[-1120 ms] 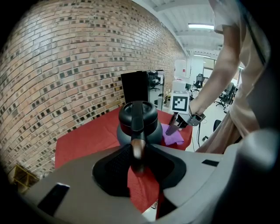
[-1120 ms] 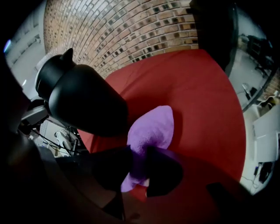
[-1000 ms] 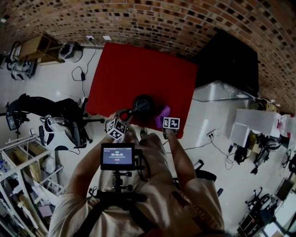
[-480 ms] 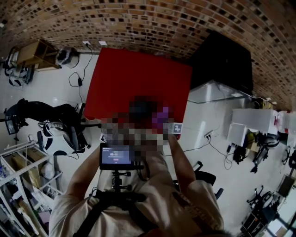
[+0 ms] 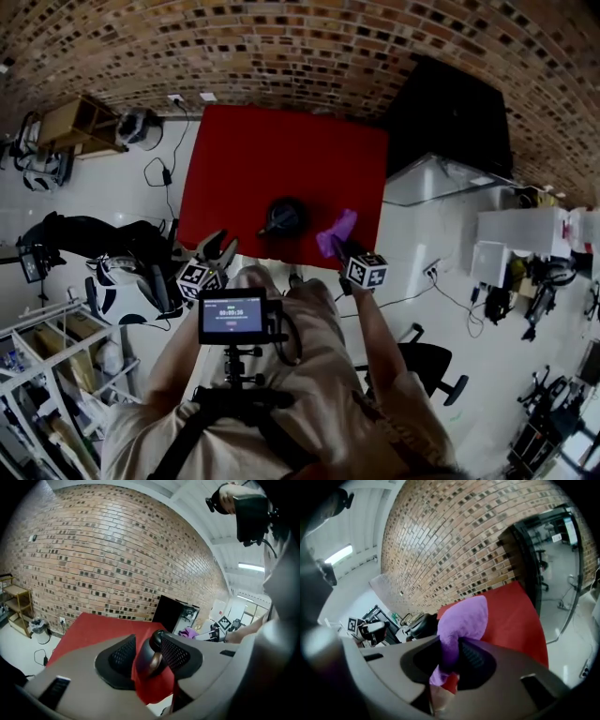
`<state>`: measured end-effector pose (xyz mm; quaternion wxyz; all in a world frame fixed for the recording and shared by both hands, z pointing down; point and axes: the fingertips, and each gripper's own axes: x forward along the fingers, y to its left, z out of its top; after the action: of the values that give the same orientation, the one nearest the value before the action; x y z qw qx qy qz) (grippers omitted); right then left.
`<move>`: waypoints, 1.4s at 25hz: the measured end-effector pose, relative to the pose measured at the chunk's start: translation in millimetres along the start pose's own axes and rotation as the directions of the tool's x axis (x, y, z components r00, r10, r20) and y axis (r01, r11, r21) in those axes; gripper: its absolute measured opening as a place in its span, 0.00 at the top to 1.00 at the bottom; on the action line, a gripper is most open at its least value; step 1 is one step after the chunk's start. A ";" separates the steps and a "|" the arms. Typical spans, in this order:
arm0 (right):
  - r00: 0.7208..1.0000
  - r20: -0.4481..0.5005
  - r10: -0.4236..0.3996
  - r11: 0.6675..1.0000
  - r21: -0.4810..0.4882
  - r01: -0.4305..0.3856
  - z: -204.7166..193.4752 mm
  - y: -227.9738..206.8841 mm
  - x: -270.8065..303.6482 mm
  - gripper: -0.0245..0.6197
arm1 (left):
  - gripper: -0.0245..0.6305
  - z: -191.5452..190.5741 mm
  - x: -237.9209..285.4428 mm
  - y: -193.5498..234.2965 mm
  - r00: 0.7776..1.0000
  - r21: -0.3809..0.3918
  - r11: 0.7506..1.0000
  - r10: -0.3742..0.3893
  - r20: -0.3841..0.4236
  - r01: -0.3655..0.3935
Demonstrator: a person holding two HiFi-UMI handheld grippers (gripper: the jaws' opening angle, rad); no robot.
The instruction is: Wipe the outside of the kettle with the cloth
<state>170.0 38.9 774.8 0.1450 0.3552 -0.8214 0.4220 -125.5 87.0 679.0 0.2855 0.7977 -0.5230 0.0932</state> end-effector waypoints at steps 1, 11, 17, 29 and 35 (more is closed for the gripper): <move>1.000 0.025 -0.002 1.000 -0.015 0.002 6.7 6.8 -8.1 0.81 | 0.71 4.5 -4.5 0.4 1.000 -0.015 1.000 -0.012 0.016 0.012; 0.957 0.278 -0.078 0.990 -0.092 0.108 50.3 84.8 -92.6 0.81 | 0.71 56.1 -57.3 7.4 0.983 -0.044 0.992 -0.114 0.143 0.121; 0.902 0.402 -0.156 0.977 -0.073 0.202 47.0 142.3 -133.8 0.81 | 0.71 88.1 -110.3 29.2 0.966 -0.016 0.987 -0.152 0.209 0.159; 0.827 0.526 -0.200 0.944 -0.121 0.306 19.0 217.8 -167.6 0.81 | 0.71 78.8 -168.6 45.0 0.964 0.076 0.978 -0.206 0.169 0.196; 0.838 0.511 -0.191 0.937 -0.158 0.310 15.6 212.3 -168.8 0.81 | 0.71 73.1 -168.0 48.2 0.970 0.055 0.989 -0.147 0.194 0.139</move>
<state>140.2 187.4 549.3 0.0284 0.5355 -0.8210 0.1957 -252.4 163.8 561.3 0.2218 0.8443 -0.4877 0.0031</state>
